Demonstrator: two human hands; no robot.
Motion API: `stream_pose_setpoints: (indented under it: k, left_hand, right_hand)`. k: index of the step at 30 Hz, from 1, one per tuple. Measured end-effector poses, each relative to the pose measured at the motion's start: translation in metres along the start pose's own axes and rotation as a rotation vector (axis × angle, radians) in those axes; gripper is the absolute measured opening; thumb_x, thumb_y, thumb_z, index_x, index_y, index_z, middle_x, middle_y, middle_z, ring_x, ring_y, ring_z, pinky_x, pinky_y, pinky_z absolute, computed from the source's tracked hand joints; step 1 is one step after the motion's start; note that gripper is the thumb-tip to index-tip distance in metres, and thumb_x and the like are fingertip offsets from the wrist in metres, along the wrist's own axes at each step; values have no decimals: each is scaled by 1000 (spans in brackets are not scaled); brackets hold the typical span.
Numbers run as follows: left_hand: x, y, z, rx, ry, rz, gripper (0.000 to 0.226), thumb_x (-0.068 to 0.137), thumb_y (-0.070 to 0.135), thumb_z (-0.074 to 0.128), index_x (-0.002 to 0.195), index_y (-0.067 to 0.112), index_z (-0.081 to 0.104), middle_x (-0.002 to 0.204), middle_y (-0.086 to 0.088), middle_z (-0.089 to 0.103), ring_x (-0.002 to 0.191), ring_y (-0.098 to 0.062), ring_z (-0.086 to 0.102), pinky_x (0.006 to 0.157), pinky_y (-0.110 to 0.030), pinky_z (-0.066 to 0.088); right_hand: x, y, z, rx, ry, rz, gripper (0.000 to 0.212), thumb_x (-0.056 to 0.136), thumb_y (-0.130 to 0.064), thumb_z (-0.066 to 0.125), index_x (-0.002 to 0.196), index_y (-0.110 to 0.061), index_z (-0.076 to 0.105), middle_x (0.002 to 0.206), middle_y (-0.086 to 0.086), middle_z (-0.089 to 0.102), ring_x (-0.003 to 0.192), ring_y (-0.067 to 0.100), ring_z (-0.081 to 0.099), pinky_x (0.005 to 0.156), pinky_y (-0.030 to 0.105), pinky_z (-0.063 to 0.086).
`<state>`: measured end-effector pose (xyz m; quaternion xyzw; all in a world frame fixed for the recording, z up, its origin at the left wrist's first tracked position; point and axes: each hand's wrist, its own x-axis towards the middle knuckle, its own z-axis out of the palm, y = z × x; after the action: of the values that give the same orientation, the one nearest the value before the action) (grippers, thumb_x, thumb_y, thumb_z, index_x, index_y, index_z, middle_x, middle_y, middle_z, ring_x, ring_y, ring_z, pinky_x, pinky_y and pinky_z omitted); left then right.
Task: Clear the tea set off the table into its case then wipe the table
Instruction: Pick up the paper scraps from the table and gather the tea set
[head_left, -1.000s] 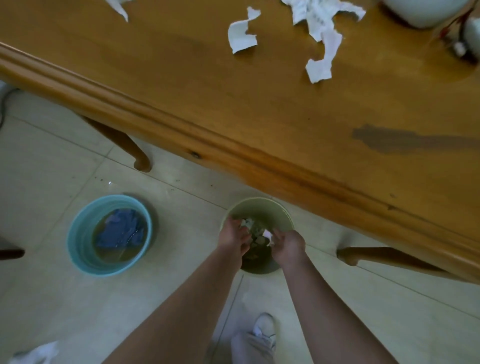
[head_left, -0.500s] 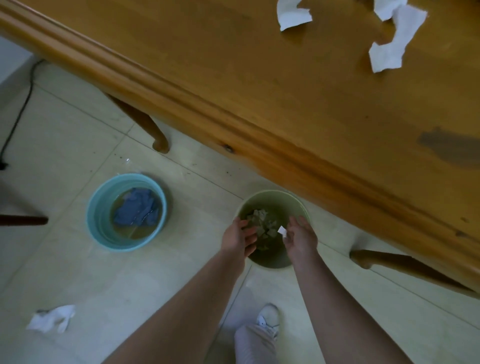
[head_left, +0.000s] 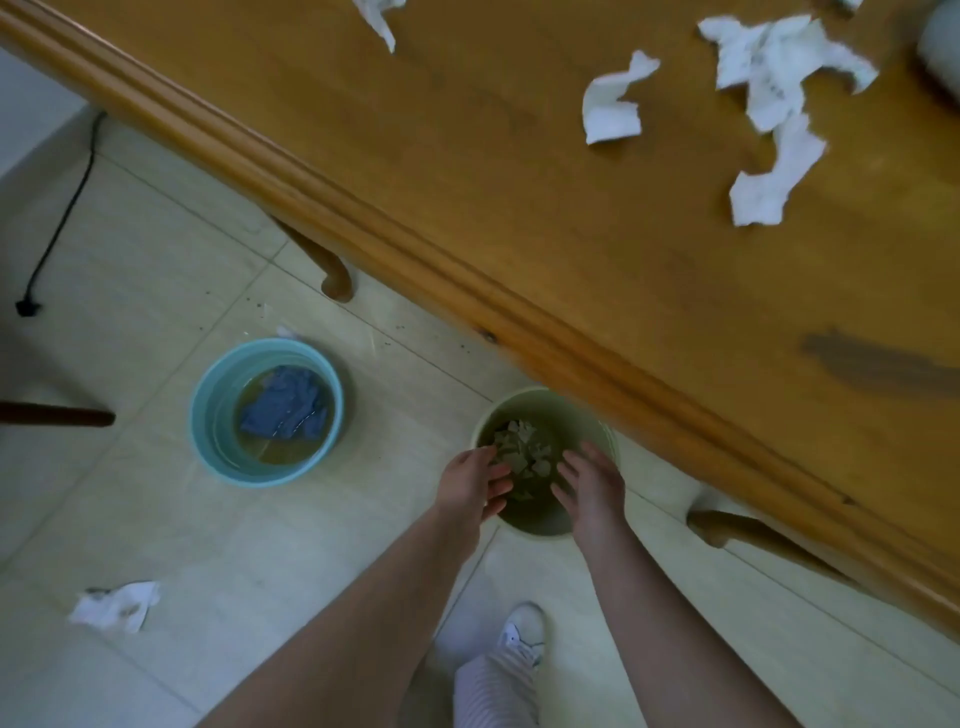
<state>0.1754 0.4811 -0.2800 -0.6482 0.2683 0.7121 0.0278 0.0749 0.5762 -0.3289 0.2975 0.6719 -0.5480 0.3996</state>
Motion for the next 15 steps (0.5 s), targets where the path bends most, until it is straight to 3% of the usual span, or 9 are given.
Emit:
stream_pose_setpoints:
  k: [3,5,10,15]
  left_hand:
    - [-28,17,-6,55,-11,59,22,101,21,44,115,13,58,90,-5,68,90,-22,63,94,-41,50]
    - [-55,37,-15,90,-37,108,21,101,22,45,112,14,60,87,-3,67,86,-20,63,92,-40,50]
    - [-102,71,-42,163,-122,214,19,100,23,46,109,16,61,90,-1,68,82,-15,64,78,-31,49]
    - [-162,112,-89,297,-187,372,20,97,23,50,111,16,63,101,-2,68,96,-19,63,90,-35,47]
  right_hand:
    - [-46,-5,16,-110,-61,-83,36,94,-7,54,129,-18,55,128,11,60,117,24,58,98,46,49]
    - [-84,-15,31,-109,-82,-123,29,94,-7,55,120,-18,62,122,10,64,114,23,61,103,46,46]
    - [-139,-18,60,-134,-128,-185,22,91,-13,60,108,-24,69,109,6,71,104,18,66,97,39,51]
    - [-226,-37,83,-94,-200,-266,19,92,-17,61,106,-26,70,103,-1,72,100,15,67,92,34,53]
